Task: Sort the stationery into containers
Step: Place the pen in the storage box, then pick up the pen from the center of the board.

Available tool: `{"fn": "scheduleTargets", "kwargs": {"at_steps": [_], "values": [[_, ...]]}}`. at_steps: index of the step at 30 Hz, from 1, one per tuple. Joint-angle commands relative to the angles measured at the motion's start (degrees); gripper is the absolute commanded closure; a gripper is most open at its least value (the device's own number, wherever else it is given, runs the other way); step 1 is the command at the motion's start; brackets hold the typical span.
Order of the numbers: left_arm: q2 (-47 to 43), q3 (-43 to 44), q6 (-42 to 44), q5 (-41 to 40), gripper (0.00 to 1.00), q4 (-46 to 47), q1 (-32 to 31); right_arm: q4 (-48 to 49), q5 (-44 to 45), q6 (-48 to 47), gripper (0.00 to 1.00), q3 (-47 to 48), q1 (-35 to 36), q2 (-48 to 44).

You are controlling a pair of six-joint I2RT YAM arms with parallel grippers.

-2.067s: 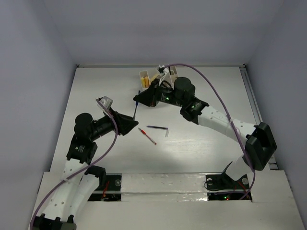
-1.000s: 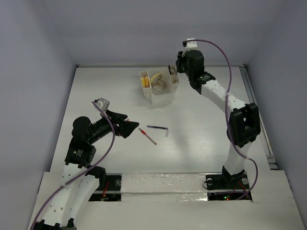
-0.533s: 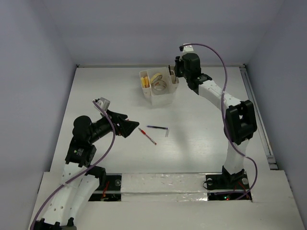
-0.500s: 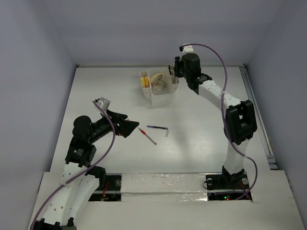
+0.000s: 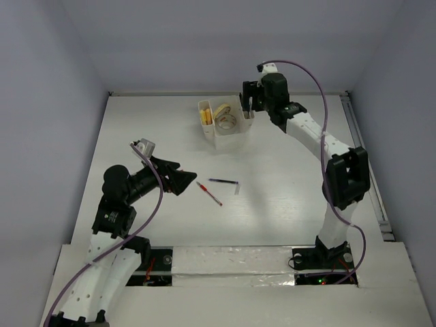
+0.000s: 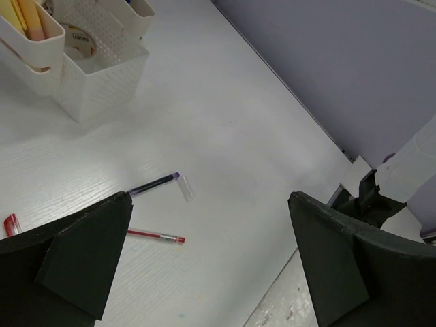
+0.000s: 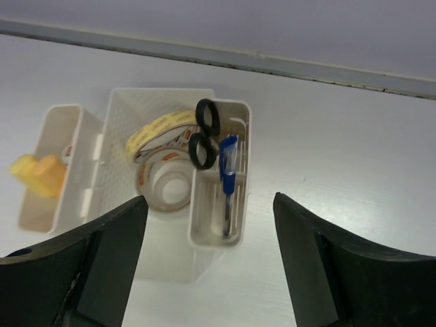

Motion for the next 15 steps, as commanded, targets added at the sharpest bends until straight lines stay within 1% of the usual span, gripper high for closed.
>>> {"fn": "scheduleTargets", "kwargs": {"at_steps": [1,2,3,4,5,6,7,9,11,12,14,15], "values": [[-1.1,0.01,0.59,-1.27,0.01,1.05,0.32,-1.08,-2.47,2.2,0.21,-2.45,1.16,-9.91],[-1.27,0.27,0.68,-2.24,0.01,0.61,0.32,-1.0,-1.34,2.03,0.26,-3.95,2.48,-11.16],[-1.36,0.45,0.77,-4.07,0.01,-0.18,0.32,-1.0,-0.46,1.68,0.38,-5.62,6.4,-12.21],[-1.8,0.62,0.86,-4.7,0.01,-0.27,0.32,-1.44,1.03,0.11,0.43,-8.42,8.88,-13.62],[-2.06,0.71,0.86,-5.32,0.01,-0.27,0.32,-1.79,4.7,-0.43,0.5,-9.93,11.43,-14.07],[-2.41,0.8,0.86,-6.54,0.01,-0.27,0.32,-1.97,5.17,-0.78,0.65,-11.42,15.72,-14.42],[-3.11,0.89,0.95,-7.25,0.01,-1.66,0.32,-2.49,5.09,-0.09,0.7,-12.92,17.41,-14.68],[-3.99,1.15,1.03,-8.83,0.01,-2.2,0.32,-2.15,1.5,1.67,0.78,-18.19,19.97,-15.3],[-5.58,1.67,1.3,-10.32,0.01,-2.91,0.32,-2.14,-0.97,3.87,0.78,-22.92,23.31,-15.39],[-6.28,1.85,1.38,-12.42,0.01,-3.61,0.32,-1.97,-2.02,4.57,0.77,-24.26,24.28,-15.39],[-8.03,2.55,2.0,-14.37,0.01,-4.22,0.32,-2.67,-4.75,5.28,0.71,-26.02,27.43,-15.21],[-8.56,2.82,2.17,-16.2,0.01,-5.01,0.32,-3.19,-4.76,5.28,0.65,-26.9,28.41,-14.95]]}}
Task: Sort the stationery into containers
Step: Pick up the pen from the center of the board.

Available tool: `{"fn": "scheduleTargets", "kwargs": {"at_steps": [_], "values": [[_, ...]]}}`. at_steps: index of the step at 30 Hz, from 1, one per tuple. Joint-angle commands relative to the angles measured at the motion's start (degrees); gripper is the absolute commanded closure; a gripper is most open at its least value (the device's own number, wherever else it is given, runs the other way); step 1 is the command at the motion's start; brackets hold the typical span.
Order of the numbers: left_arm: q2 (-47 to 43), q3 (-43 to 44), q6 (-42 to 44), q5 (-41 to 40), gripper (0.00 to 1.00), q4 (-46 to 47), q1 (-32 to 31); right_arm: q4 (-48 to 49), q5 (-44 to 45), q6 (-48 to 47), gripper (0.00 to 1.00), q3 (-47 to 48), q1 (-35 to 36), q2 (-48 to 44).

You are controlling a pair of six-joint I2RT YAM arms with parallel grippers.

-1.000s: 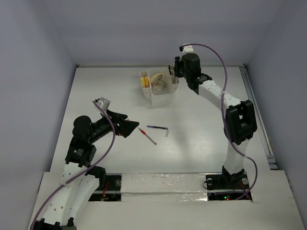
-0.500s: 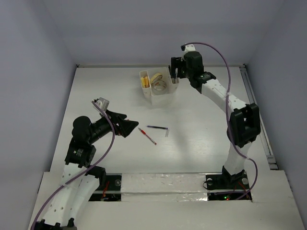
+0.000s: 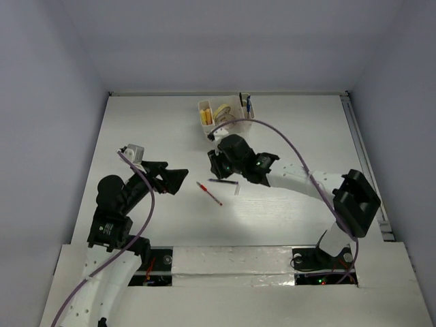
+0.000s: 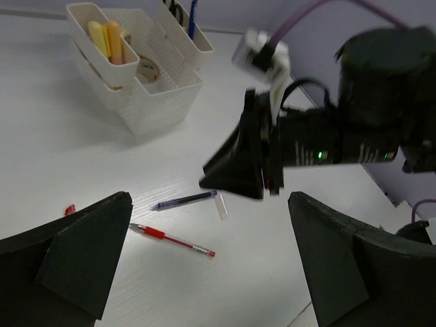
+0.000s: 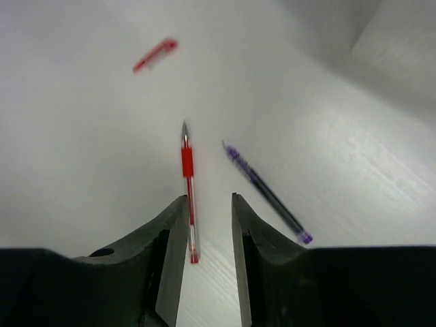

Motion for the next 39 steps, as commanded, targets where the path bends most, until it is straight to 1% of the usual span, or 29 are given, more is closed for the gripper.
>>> {"fn": "scheduleTargets", "kwargs": {"at_steps": [1,3,6,13,19,20,21,26,27,28,29,30,33,35,37,39], "values": [[-2.47,2.86,1.72,-5.99,0.01,-0.47,0.86,-2.3,-2.94,1.26,0.61,-1.97,2.25,1.42],[-3.35,3.21,1.81,-7.22,0.01,-0.82,0.87,-3.71,-3.04,0.99,0.54,-0.83,3.4,3.44],[-3.44,3.22,1.72,-7.75,0.01,-1.09,0.87,-5.29,-1.46,-0.06,0.5,1.19,5.06,8.01],[-3.53,3.3,1.72,-8.1,0.01,-1.26,1.39,-7.49,-1.37,-0.94,0.5,7.96,6.74,16.8],[-3.88,3.3,1.72,-8.19,0.01,-1.35,1.39,-7.49,-1.54,-0.59,0.53,11.92,6.74,22.16],[-3.88,3.3,1.63,-8.28,0.01,-1.35,1.39,-7.58,-1.19,-0.59,0.54,12.36,6.74,22.78],[-3.97,3.3,1.72,-8.37,0.01,-1.35,1.39,-7.67,-0.67,-0.59,0.58,13.14,6.74,23.74],[-3.97,3.3,1.54,-8.37,0.01,-1.35,1.39,-6.97,0.83,-0.77,0.7,13.94,6.74,26.39],[-3.97,3.3,1.54,-8.37,0.01,-1.27,1.39,-6.97,1.27,-0.77,0.74,14.12,6.74,26.74],[-4.05,3.39,1.54,-8.37,0.01,-1.35,1.39,-7.14,1.44,-0.59,0.86,14.38,6.74,27.0],[-4.23,3.31,1.54,-8.37,0.01,-1.35,1.39,-6.88,1.97,-0.33,0.91,14.29,6.74,27.18],[-4.32,3.22,1.37,-8.54,0.01,-1.35,1.39,-6.7,2.5,-0.15,0.99,14.03,6.74,27.09],[-4.32,3.04,1.28,-8.02,0.01,-1.18,1.39,-4.95,2.5,1.34,1.0,12.98,6.74,24.47],[-3.97,2.6,1.11,-7.14,0.01,-0.39,1.39,-1.62,2.24,2.92,1.0,11.75,6.74,21.75],[-3.62,2.34,0.84,-5.56,0.01,0.32,1.39,2.5,1.45,4.32,1.0,10.96,6.74,16.91],[-2.74,1.9,0.58,-3.37,0.01,1.28,1.39,5.15,2.58,5.38,1.0,9.99,6.74,12.62]]}}
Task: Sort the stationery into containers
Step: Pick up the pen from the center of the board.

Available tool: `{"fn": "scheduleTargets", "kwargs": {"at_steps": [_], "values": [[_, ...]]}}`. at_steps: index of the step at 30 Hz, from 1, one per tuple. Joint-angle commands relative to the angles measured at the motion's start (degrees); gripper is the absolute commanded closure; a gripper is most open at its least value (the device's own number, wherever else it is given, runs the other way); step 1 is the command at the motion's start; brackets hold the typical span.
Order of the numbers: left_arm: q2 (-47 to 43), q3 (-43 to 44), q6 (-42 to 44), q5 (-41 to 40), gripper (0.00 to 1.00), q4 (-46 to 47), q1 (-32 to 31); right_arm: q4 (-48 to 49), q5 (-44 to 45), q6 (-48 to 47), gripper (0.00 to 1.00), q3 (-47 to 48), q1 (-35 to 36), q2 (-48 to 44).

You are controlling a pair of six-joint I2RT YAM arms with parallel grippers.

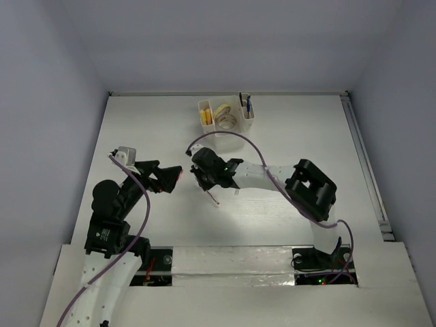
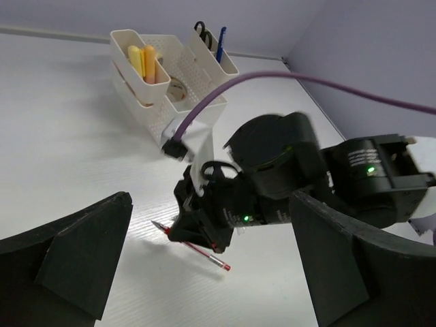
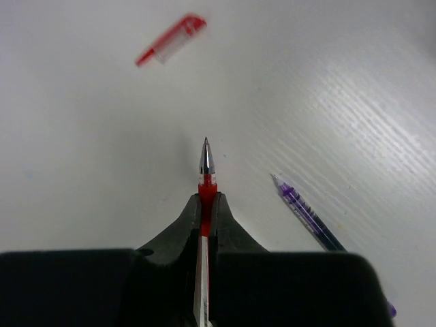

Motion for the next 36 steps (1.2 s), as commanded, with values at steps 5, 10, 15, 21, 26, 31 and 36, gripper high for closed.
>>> {"fn": "scheduleTargets", "kwargs": {"at_steps": [5,10,15,21,26,31,36], "values": [[4.51,0.15,-0.98,8.9,0.01,5.46,0.26,17.65,1.31,6.32,1.0,-0.95,-0.95,-14.44],[7.94,-0.29,-1.15,13.39,0.03,6.52,0.26,25.56,-3.62,11.67,1.0,-1.91,-2.72,-16.91],[9.79,-0.56,-1.5,13.75,0.06,6.61,0.26,33.48,-8.78,16.86,1.0,-4.37,-2.72,-19.02],[10.4,-0.38,-1.59,11.46,0.14,5.91,0.26,44.02,-15.47,23.98,1.0,-9.02,-2.72,-20.25],[11.02,-0.21,-1.68,9.26,0.24,5.03,0.26,51.93,-17.6,26.98,1.0,-13.07,-2.72,-22.53],[11.99,-0.03,-1.68,8.73,0.32,4.68,0.26,54.4,-18.64,27.15,1.0,-14.83,-2.72,-24.38],[12.34,-0.29,-1.77,9.61,0.46,5.11,0.26,57.13,-20.32,28.82,1.0,-15.45,-2.72,-24.39]]}}
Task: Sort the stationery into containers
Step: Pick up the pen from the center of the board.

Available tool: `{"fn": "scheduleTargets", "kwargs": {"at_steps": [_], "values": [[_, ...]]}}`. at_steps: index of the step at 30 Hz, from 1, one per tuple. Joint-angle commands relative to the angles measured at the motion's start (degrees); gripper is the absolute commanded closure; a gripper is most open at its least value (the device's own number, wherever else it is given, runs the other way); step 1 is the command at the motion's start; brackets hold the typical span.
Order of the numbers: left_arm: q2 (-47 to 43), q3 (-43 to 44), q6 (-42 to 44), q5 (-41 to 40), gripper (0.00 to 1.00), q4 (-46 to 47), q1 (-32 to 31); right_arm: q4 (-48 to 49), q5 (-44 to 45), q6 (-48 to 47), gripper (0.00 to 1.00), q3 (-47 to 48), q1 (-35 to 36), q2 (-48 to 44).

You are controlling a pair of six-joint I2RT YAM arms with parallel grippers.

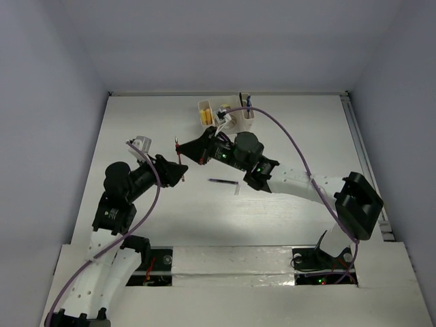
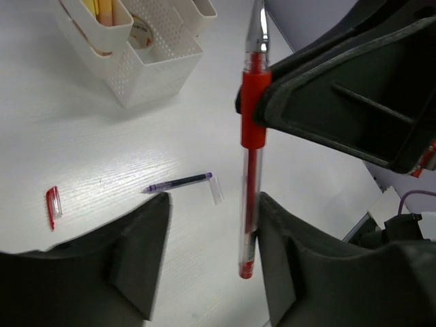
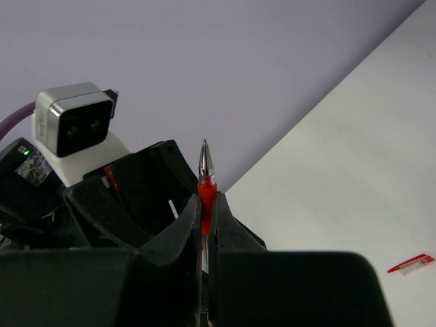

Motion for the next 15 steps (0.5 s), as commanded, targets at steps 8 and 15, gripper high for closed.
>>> {"fn": "scheduleTargets", "kwargs": {"at_steps": [8,15], "values": [[-0.3,-0.34,0.24,2.37,0.89,2.85,0.26,8.31,-2.6,2.73,1.0,0.09,0.14,-0.38],[-1.61,0.01,0.68,0.97,1.0,2.15,0.26,0.6,-1.1,-0.5,0.78,2.1,0.14,-0.64]]}}
